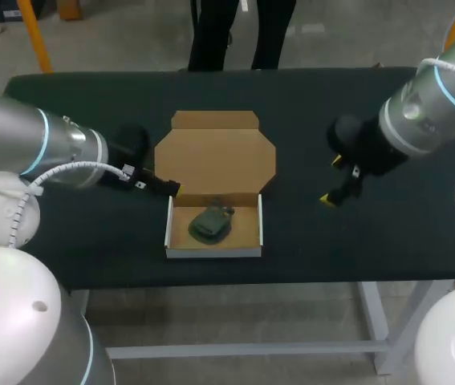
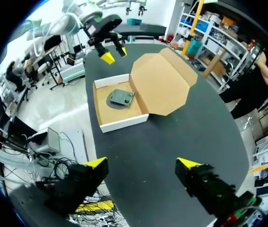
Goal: Assemble the packaging by folding the flat box into shape, placing the metal phone stand inside, and closing the box properly
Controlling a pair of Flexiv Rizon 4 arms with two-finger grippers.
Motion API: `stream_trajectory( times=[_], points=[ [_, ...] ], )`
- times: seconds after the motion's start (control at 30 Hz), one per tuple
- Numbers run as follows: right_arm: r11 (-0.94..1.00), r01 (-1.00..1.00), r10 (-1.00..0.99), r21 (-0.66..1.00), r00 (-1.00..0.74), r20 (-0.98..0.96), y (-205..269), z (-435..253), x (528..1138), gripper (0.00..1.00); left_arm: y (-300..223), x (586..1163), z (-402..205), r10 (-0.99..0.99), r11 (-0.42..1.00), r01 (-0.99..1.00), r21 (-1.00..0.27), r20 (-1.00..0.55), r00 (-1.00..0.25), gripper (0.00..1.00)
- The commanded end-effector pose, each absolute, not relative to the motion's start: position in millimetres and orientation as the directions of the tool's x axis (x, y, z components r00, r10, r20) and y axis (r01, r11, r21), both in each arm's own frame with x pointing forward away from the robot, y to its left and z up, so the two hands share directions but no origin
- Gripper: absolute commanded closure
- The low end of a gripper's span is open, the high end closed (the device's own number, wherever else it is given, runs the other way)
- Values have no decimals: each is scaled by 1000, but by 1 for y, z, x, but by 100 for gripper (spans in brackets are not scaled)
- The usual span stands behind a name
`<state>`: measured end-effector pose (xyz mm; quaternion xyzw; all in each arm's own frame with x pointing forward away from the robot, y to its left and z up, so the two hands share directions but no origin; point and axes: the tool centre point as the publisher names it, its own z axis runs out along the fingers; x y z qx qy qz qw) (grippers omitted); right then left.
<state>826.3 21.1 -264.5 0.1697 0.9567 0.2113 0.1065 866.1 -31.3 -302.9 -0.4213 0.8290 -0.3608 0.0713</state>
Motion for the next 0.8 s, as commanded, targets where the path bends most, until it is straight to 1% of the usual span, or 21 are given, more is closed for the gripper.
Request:
stream_trajectory(
  times=[0.03, 0.37, 0.43, 0.5, 0.57, 0.6, 0.73, 0.8],
  points=[
    [861, 276, 311, 426, -950, -14, 21, -253, 825, 0, -29, 865, -306, -746, 366, -631, -684, 190, -639, 0],
    [889, 301, 350, 346, -933, -87, 27, -253, 819, 0, -29, 865, -306, -746, 366, -631, -684, 190, -639, 0],
    [892, 290, 339, 347, -936, -90, 30, -251, 820, 0, -23, 868, -307, -729, 360, -604, -711, 190, -657, 0],
    [898, 276, 324, 343, -941, -92, 33, -251, 822, 0, -16, 874, -307, -670, 366, -559, -744, 206, -713, 0],
    [900, 269, 316, 342, -945, -88, 35, -250, 824, 0, -11, 881, -308, -646, 383, -528, -758, 189, -740, 0],
    [901, 267, 314, 340, -945, -88, 36, -249, 826, 0, -8, 885, -308, -638, 368, -530, -764, 208, -741, 0],
    [904, 249, 295, 347, -951, -86, 39, -244, 830, 0, 3, 900, -310, -598, 394, -485, -781, 183, -781, 0],
    [909, 236, 283, 343, -955, -93, 41, -241, 831, 0, 9, 908, -311, -567, 385, -468, -795, 196, -800, 0]
  ],
)
